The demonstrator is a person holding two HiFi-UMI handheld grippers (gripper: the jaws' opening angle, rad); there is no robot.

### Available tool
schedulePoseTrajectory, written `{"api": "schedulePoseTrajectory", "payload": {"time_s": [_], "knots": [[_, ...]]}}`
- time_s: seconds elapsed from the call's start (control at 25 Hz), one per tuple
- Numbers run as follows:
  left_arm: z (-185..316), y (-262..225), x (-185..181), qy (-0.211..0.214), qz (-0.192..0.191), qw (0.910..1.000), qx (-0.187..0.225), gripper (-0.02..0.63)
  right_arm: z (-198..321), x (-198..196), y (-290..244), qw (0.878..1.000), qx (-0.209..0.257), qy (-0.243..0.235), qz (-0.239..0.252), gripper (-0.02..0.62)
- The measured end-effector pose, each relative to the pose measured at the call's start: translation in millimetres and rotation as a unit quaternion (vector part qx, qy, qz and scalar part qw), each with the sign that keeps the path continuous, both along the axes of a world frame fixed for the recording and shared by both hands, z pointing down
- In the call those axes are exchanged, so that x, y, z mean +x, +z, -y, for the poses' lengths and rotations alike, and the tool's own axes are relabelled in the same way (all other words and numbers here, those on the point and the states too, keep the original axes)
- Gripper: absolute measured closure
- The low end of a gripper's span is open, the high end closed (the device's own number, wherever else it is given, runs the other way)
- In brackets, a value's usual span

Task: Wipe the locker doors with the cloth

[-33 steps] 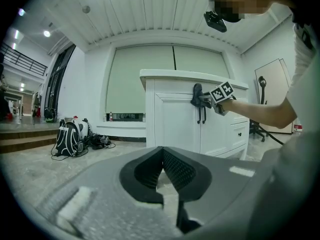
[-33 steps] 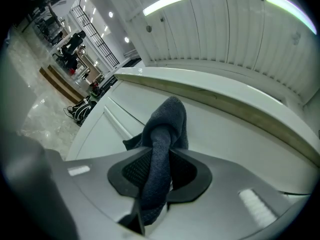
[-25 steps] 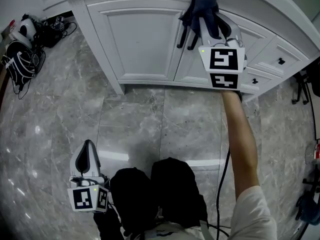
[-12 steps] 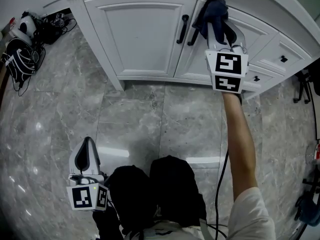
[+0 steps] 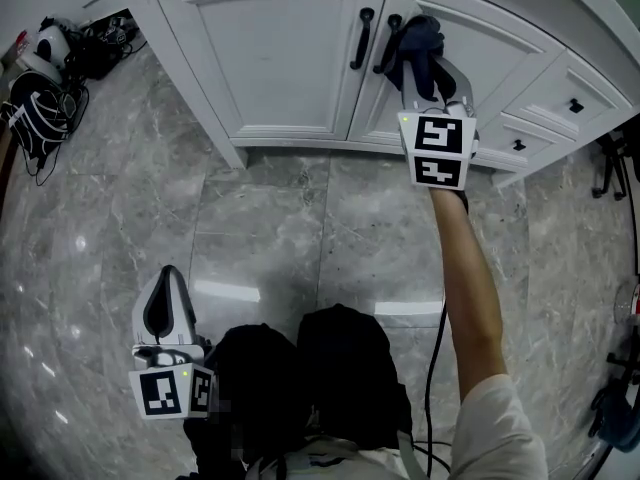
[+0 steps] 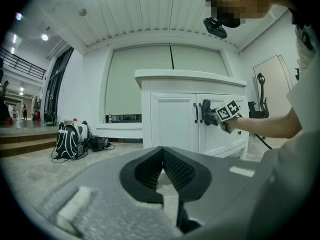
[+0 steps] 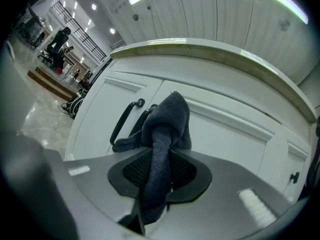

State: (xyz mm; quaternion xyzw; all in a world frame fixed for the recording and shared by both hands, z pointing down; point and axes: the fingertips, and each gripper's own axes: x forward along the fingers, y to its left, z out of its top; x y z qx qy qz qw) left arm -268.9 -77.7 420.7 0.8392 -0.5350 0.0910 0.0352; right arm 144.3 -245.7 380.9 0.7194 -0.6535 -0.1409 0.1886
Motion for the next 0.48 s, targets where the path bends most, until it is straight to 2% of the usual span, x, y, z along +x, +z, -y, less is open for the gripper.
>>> {"api": "schedulePoseTrajectory", "payload": {"time_s": [0.48], "knots": [[-1.3, 7.0, 9.8, 0.002, 0.009, 0.9999, -0.007, 0.604, -1.4, -1.6, 84.1, 0.998, -0.054, -0.007, 0.032, 0.512]]}}
